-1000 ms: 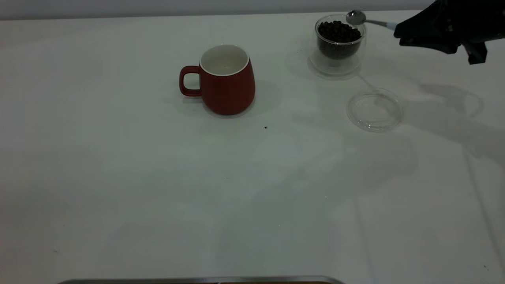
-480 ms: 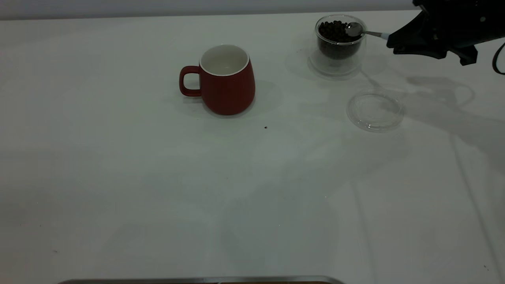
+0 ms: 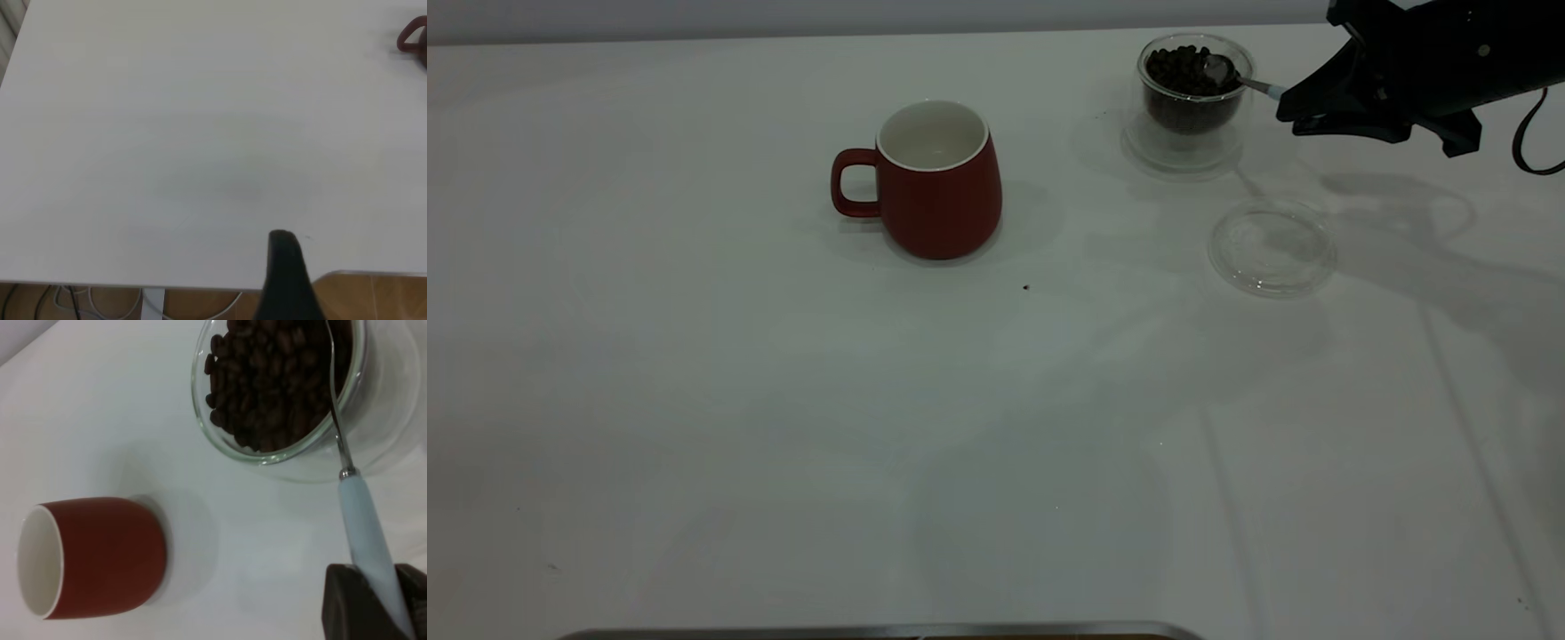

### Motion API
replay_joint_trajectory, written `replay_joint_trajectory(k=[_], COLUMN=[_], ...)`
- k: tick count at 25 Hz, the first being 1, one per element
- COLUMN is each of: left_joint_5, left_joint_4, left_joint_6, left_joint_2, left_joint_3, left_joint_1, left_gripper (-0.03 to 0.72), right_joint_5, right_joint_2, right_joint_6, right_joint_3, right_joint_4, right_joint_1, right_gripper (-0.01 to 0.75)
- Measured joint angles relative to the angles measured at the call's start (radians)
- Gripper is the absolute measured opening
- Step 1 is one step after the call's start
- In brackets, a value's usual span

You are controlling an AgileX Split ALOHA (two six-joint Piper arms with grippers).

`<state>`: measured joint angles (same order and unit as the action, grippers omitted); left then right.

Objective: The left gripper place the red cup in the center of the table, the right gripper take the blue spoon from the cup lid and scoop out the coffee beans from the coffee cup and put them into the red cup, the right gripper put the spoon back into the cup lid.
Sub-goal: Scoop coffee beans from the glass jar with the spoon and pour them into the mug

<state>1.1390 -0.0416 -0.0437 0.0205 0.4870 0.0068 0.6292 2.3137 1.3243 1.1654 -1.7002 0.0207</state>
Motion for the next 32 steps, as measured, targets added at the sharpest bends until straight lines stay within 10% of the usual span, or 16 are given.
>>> replay_joint_trajectory(k=[32], left_joint_5=[-0.001], left_joint_4=[0.000], left_joint_6=[0.000], left_joint_2=[0.000], left_joint_3=[0.000], left_joint_1=[0.000], left_gripper=[0.587], right_joint_5=[0.338], right_joint_2=[0.094], right_joint_6=[-0.175], right_joint_3=[0.001], right_joint_4=[-0.070], right_joint_1=[0.079], right_gripper=[0.113])
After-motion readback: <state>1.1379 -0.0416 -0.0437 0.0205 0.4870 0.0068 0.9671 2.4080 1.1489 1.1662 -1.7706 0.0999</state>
